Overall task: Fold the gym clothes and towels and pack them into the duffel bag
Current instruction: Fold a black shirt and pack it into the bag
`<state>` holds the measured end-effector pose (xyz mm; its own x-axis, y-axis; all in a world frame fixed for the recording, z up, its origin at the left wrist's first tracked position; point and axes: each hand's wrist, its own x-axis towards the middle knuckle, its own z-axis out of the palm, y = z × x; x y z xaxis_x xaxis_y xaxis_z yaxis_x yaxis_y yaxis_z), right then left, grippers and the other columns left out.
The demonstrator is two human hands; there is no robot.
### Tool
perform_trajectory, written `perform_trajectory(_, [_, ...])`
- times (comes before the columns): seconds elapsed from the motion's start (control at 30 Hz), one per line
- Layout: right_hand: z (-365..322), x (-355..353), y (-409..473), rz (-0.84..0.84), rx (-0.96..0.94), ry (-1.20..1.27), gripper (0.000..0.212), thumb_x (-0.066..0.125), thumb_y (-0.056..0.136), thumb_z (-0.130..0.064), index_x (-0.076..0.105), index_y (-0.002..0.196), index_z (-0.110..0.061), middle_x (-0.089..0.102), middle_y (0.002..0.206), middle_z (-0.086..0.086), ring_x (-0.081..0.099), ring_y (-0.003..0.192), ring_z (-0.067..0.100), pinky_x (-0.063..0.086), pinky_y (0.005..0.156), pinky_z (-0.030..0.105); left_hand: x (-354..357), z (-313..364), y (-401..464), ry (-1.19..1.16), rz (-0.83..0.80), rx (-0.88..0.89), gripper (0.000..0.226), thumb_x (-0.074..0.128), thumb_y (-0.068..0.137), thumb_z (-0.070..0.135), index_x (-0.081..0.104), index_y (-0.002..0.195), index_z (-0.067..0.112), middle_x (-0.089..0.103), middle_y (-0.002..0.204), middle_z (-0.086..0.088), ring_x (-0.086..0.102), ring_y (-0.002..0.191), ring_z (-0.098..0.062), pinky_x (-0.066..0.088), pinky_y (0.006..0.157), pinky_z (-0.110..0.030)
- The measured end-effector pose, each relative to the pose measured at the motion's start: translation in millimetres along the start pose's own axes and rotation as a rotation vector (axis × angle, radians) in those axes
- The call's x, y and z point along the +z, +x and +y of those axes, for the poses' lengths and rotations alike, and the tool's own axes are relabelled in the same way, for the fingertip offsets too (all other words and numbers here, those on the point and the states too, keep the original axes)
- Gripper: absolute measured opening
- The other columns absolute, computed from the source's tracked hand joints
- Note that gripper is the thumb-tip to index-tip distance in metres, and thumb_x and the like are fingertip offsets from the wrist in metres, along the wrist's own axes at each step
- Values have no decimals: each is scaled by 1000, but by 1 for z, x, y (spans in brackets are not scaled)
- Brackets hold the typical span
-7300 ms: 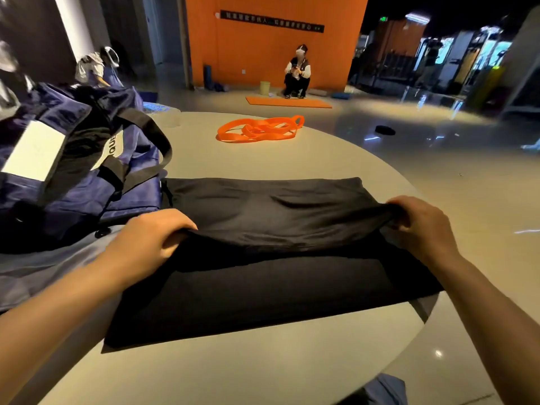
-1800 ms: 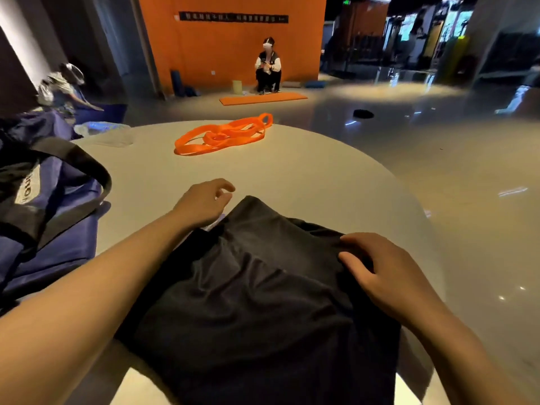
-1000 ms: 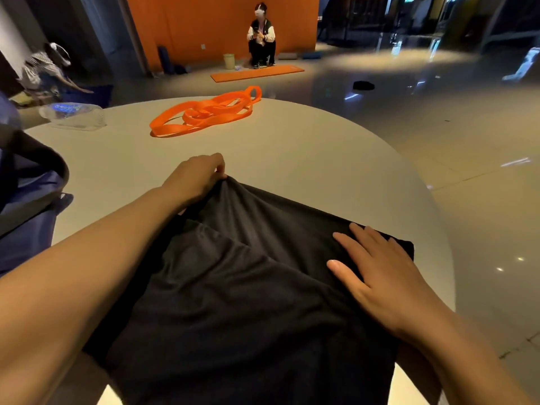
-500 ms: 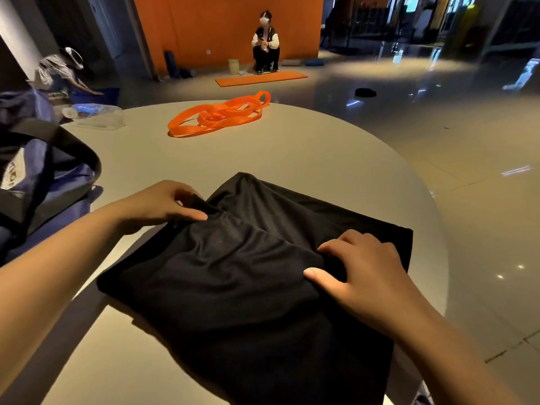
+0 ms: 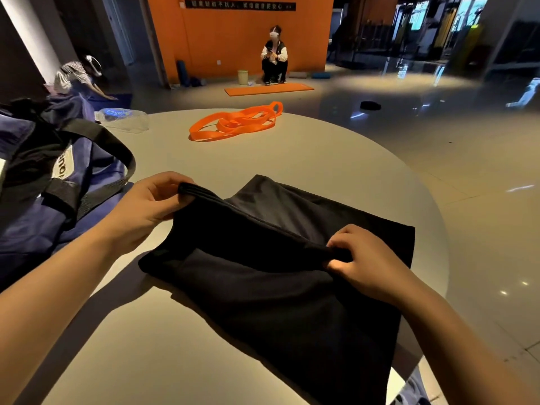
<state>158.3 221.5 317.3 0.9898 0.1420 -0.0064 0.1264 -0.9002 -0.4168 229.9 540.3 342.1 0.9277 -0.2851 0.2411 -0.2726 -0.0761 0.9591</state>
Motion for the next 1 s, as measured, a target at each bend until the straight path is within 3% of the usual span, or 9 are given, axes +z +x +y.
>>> perform_trajectory(0.07, [1,-2,-5,19,-12,99,15,60,90,-25,51,80,-33,56,92,-8,55,87,14,43,76,29,3,-1,1,33,23,6,15,65,81,22,73,81,35,70,78,13,64,73,-3,51,64,-13])
perform_trajectory(0.17, [4,-8,-12,68,-5,232,9,54,93,-23,52,86,-29,61,79,-2,58,72,15,43,63,31,13,2,8,41,70,17,30,49,94,0,66,89,25,68,76,13,62,71,-2,49,60,-11])
perform_trajectory(0.27, [4,-11,-15,36,-56,241,10,60,90,-29,55,99,-29,63,95,-9,59,84,8,49,76,31,11,9,10,-93,-68,-7,9,76,76,23,72,81,29,68,80,6,65,72,-6,51,59,-13])
perform_trajectory(0.37, [0,-10,-16,7,-127,166,33,65,86,-35,52,117,-36,57,115,-18,53,105,1,45,95,28,-9,8,4,-150,-232,-39,45,93,48,42,71,81,21,64,82,-6,63,74,-17,52,60,-20])
perform_trajectory(0.57, [-18,-5,-10,32,-235,31,53,65,84,-24,46,132,-37,48,127,-19,44,118,3,36,105,30,-44,-1,-44,-71,-374,-147,37,89,62,37,72,84,15,71,93,-20,67,99,-32,54,88,-31])
perform_trajectory(0.73, [-30,2,-8,23,-317,-71,22,62,84,-17,63,100,-32,62,96,-14,56,94,8,45,80,29,-49,2,-67,22,-302,-221,43,91,53,44,73,81,18,70,95,-23,67,101,-34,54,91,-36])
perform_trajectory(0.8, [-26,3,-12,28,-274,-75,20,62,84,-15,63,97,-31,63,92,-13,56,89,8,47,76,32,-48,4,-70,41,-254,-219,48,91,49,48,73,82,18,69,95,-22,65,101,-35,52,92,-39])
perform_trajectory(0.9, [-17,0,-17,30,-222,-63,19,63,84,-16,63,93,-33,64,87,-14,57,83,6,48,71,31,-41,4,-66,27,-150,-175,54,92,40,54,75,80,22,69,88,-11,68,90,-24,57,80,-27])
perform_trajectory(1.0, [-15,-8,-26,41,-223,141,19,67,85,-16,65,87,-36,65,80,-15,60,78,3,45,63,17,-30,8,-55,0,-31,-99,52,90,42,57,75,83,28,72,85,1,68,82,-12,56,69,-21])
